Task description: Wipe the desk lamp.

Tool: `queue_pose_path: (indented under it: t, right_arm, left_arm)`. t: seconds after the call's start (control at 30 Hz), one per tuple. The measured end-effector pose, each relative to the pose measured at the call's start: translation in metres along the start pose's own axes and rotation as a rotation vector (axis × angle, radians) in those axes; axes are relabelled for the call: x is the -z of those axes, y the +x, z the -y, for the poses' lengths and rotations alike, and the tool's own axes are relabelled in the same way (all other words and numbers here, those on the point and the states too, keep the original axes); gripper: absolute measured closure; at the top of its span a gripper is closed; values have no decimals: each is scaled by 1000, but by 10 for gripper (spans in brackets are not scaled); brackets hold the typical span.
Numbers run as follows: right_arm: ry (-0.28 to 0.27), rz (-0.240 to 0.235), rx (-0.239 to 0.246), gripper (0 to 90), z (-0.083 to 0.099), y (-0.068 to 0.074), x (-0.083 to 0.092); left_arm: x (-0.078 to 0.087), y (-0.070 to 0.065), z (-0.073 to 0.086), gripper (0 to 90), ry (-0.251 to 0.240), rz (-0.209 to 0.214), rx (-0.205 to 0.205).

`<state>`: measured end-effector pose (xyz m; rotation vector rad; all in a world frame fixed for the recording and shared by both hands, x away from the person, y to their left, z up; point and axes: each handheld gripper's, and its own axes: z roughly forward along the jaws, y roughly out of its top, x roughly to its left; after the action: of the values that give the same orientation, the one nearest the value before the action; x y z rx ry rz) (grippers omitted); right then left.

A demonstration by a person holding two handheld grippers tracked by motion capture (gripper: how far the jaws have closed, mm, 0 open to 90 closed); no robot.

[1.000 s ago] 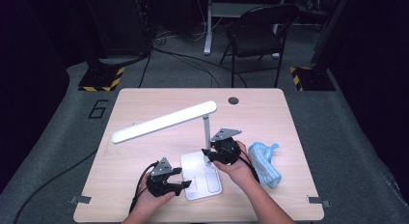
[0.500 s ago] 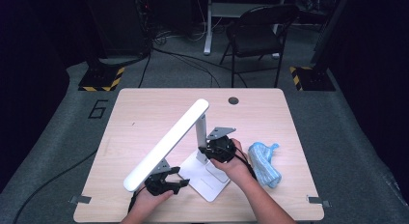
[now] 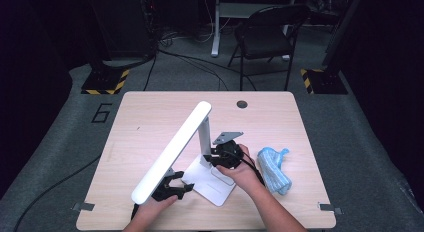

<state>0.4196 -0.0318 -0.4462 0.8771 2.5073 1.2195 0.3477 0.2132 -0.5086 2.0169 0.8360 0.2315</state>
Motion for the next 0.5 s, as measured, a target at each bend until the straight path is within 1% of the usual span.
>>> queue_pose_path:
  t: [0.03,0.07,0.1,0.13,0.17,0.23,0.27,0.3,0.33,0.37,0.4,0.43,0.5]
  right_arm:
    - [16,4,0,628,3,0,2]
    - [13,11,4,620,7,0,4]
    - [12,17,-5,609,11,0,6]
    - [13,18,-10,603,15,1,7]
    - [10,22,-13,597,21,3,11]
    - [11,37,-19,589,30,6,16]
    - [11,37,-19,589,30,6,16]
    - [9,41,-16,580,34,6,18]
    - [5,40,-32,564,47,10,24]
    - [-2,42,-28,558,51,10,25]
    - [-2,40,-33,550,56,12,28]
    - [-8,47,-43,539,60,14,30]
    - [-11,37,-58,523,70,16,33]
  left_arm:
    - [0,0,0,341,-1,1,1]
    - [0,0,0,340,0,-1,1]
    - [0,0,0,339,-1,0,9]
    - [0,2,0,337,2,-8,-1]
    - [0,2,0,335,2,-7,3]
    - [0,3,0,330,4,-12,-2]
    - [0,3,0,327,4,-12,-2]
    - [-1,3,1,327,8,-13,4]
    - [-2,3,1,325,7,-14,14]
    - [-1,4,1,325,15,-12,7]
    - [-2,3,2,325,9,-13,28]
    - [-2,3,2,325,9,-13,28]
    - [-2,5,2,326,11,-15,10]
